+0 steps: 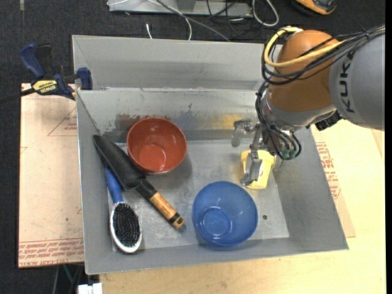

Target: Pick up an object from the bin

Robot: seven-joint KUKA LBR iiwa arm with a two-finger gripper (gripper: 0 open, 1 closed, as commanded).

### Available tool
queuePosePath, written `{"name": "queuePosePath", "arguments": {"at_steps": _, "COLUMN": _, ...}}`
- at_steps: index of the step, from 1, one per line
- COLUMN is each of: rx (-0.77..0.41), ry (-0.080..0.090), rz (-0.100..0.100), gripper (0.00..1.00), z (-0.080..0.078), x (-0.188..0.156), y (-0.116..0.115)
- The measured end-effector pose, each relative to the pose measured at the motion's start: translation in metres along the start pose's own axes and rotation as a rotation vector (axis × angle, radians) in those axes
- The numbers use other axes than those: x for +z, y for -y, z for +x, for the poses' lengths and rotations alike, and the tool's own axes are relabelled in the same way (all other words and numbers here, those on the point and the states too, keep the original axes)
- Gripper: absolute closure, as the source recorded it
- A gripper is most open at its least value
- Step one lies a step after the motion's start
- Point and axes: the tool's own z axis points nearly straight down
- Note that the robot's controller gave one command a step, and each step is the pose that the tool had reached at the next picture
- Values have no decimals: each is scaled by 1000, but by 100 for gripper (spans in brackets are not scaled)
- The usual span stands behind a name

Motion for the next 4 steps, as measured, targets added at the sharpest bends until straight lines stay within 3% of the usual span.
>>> {"name": "queuePosePath", "arguments": {"at_steps": 1, "rx": -1, "ry": 8, "rz": 0, "gripper": 0, "z": -1, "x": -5, "y": 0}}
{"name": "queuePosePath", "arguments": {"at_steps": 2, "rx": -306, "ry": 9, "rz": 1, "gripper": 0, "z": 38, "x": 93, "y": -16}}
{"name": "queuePosePath", "arguments": {"at_steps": 3, "rx": -741, "ry": 20, "rz": 6, "gripper": 0, "z": 60, "x": 57, "y": -20}}
{"name": "queuePosePath", "arguments": {"at_steps": 4, "rx": -873, "ry": 3, "rz": -3, "gripper": 0, "z": 85, "x": 97, "y": -64}}
